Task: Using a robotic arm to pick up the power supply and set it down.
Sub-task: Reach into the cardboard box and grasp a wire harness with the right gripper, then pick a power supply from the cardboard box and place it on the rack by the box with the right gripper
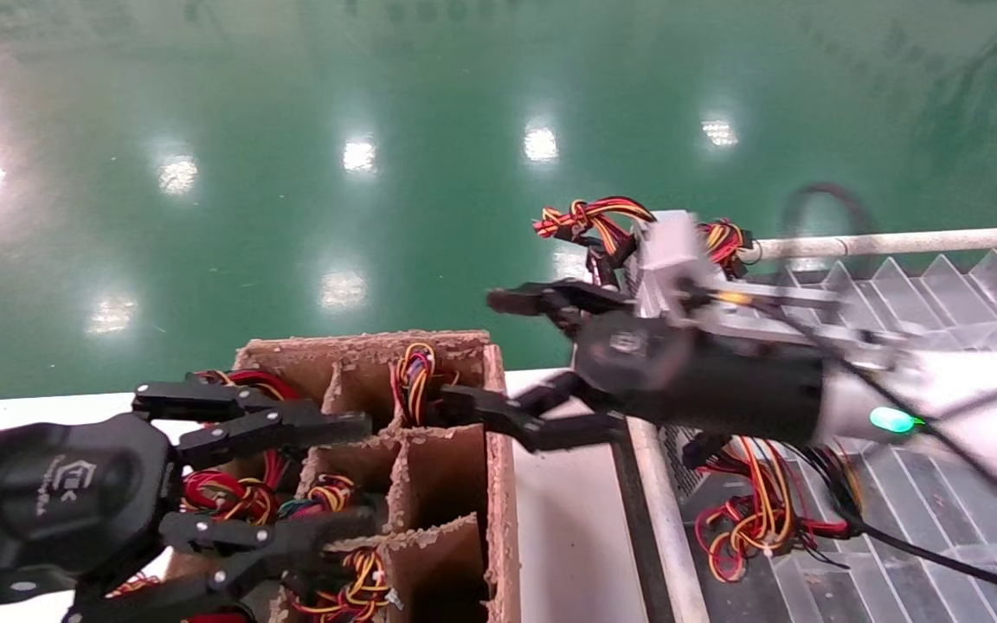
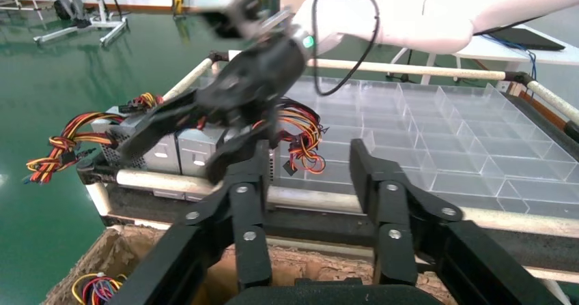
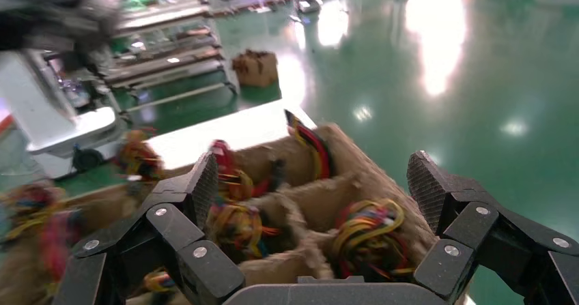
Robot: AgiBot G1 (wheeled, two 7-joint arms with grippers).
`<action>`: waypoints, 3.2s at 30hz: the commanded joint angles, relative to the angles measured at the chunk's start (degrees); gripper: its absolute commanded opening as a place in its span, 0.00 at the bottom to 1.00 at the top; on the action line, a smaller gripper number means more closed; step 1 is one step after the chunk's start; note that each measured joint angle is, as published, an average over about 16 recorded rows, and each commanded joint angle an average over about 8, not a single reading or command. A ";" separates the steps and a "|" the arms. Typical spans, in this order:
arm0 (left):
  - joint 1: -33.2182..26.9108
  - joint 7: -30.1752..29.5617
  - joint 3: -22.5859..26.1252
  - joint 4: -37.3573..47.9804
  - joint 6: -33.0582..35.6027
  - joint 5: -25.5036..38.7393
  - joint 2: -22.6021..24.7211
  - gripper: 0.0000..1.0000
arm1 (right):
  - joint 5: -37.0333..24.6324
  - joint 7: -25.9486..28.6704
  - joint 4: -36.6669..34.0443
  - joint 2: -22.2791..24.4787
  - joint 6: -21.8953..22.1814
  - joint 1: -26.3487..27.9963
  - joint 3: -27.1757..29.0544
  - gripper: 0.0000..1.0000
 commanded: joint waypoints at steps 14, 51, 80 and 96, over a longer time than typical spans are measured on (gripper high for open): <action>0.00 0.00 0.00 0.00 0.00 0.00 0.00 0.00 | -10.04 -6.07 -19.50 -13.85 6.42 8.95 -6.21 0.76; 0.00 0.01 0.01 0.00 0.00 -0.01 0.00 0.00 | -11.09 -10.10 -31.51 -18.21 7.06 10.58 -7.66 0.00; -0.01 0.01 0.02 0.00 -0.01 -0.01 -0.01 0.00 | -3.40 -8.75 -29.35 -14.09 -1.09 15.41 -2.85 0.00; -0.01 0.01 0.03 0.00 -0.01 -0.02 -0.01 0.00 | 3.25 -3.41 -13.58 -1.06 4.12 21.62 4.01 0.00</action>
